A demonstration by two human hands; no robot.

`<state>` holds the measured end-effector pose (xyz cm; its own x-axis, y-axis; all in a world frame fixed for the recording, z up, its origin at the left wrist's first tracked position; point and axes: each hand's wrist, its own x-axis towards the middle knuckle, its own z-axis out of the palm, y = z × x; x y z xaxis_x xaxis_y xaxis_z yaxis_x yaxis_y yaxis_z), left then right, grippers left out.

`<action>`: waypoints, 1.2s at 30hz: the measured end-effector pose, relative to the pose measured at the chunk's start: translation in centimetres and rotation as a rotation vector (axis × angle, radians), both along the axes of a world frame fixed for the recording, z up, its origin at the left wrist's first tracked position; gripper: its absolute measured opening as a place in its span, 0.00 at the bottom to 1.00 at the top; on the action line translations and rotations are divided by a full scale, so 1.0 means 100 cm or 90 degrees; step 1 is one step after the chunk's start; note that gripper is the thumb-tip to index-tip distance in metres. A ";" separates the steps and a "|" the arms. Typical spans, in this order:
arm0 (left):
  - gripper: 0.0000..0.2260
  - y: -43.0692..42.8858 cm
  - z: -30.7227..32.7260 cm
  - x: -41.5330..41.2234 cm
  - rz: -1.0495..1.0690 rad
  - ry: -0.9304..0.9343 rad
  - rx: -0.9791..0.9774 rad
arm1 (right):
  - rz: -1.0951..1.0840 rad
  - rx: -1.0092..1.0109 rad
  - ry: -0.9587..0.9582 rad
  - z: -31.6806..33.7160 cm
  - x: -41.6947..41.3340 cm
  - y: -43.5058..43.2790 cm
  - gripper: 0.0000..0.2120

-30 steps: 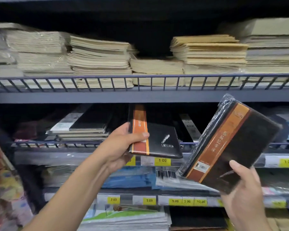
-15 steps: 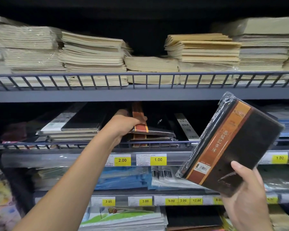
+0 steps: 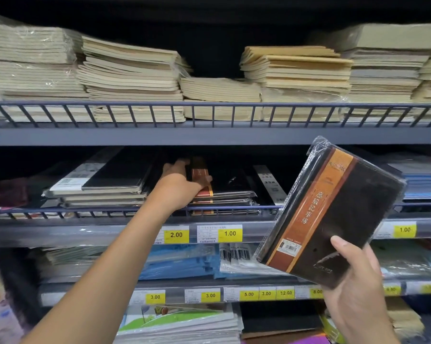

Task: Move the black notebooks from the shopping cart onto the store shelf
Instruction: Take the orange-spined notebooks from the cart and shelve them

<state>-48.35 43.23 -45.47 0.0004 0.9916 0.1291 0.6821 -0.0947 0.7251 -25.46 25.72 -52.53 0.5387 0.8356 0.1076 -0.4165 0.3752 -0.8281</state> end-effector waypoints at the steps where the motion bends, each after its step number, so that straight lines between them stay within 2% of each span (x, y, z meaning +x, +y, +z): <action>1: 0.29 -0.004 -0.003 0.001 0.009 0.001 0.035 | -0.001 -0.006 -0.006 0.000 0.000 0.000 0.14; 3: 0.22 -0.015 -0.012 0.002 -0.005 0.016 0.143 | -0.004 -0.015 -0.016 -0.001 -0.001 0.001 0.13; 6: 0.14 -0.035 -0.031 0.001 -0.019 0.141 0.317 | -0.007 -0.021 -0.030 -0.001 -0.003 0.001 0.13; 9: 0.11 -0.045 -0.053 -0.008 -0.013 0.204 0.436 | 0.002 -0.024 -0.041 -0.002 -0.003 0.000 0.13; 13: 0.14 -0.044 -0.079 -0.017 -0.048 0.194 0.473 | -0.017 -0.060 -0.087 -0.007 -0.010 0.001 0.10; 17: 0.16 -0.043 -0.089 -0.019 -0.062 0.169 0.502 | -0.073 -0.111 -0.246 -0.011 -0.025 0.002 0.10; 19: 0.17 -0.042 -0.093 -0.020 -0.062 0.168 0.515 | -0.063 -0.135 -0.278 -0.011 -0.034 0.002 0.12; 23: 0.18 -0.039 -0.096 -0.022 -0.066 0.157 0.534 | -0.011 -0.155 -0.265 -0.005 -0.050 0.004 0.16; 25: 0.18 -0.039 -0.096 -0.023 -0.069 0.150 0.542 | 0.028 -0.162 -0.226 0.005 -0.053 0.006 0.15; 28: 0.21 -0.040 -0.096 -0.023 -0.069 0.152 0.534 | 0.107 -0.159 -0.160 0.029 -0.051 0.015 0.20; 31: 0.25 -0.040 -0.097 -0.025 -0.080 0.159 0.524 | 0.191 -0.119 -0.230 0.058 -0.051 0.033 0.19; 36: 0.25 -0.040 -0.098 -0.025 -0.086 0.152 0.505 | 0.159 -0.134 -0.183 0.088 -0.051 0.089 0.27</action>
<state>-50.84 39.18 -55.27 0.2281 0.5957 0.7701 0.7550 -0.6077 0.2465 -30.53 34.60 -43.75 0.2904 0.9562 0.0365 -0.2143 0.1021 -0.9714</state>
